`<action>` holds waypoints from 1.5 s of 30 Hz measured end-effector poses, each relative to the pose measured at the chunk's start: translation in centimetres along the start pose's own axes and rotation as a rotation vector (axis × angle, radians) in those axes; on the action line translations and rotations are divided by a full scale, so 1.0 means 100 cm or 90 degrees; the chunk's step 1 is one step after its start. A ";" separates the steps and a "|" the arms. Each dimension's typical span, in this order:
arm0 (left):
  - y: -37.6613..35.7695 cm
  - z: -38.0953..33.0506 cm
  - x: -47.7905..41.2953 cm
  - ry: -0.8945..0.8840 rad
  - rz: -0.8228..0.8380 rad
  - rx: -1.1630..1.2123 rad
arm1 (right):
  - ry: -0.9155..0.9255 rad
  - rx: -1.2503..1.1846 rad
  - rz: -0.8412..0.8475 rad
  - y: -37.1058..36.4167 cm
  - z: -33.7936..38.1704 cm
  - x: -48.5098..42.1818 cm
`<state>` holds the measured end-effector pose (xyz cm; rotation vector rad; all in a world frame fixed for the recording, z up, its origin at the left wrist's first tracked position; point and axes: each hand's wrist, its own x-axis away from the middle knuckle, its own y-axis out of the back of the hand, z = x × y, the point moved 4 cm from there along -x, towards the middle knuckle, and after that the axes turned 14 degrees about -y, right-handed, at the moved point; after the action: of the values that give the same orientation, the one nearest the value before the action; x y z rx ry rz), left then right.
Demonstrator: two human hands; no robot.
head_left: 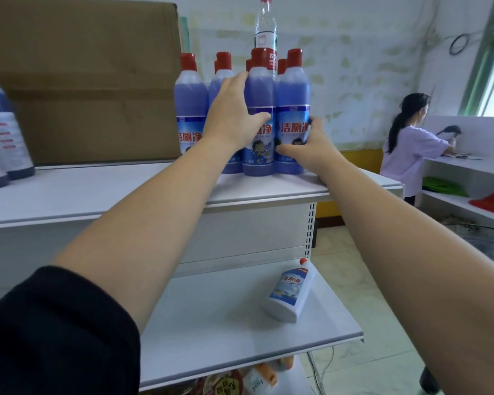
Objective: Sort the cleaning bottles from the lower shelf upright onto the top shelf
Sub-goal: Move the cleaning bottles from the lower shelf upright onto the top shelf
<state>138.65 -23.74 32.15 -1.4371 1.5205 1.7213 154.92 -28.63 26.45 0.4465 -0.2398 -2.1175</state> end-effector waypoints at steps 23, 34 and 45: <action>-0.018 0.004 0.010 -0.009 -0.016 0.011 | -0.038 0.018 0.013 0.000 -0.002 0.000; -0.004 -0.009 0.062 0.119 0.268 -0.005 | -0.024 0.423 -0.023 -0.002 0.000 0.022; 0.032 -0.036 0.113 0.077 0.519 -0.120 | -0.023 0.611 -0.047 0.006 -0.012 0.092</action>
<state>133.31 -31.34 24.20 -1.0698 2.2670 2.2989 151.19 -36.61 23.52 0.9683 -1.2926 -1.9653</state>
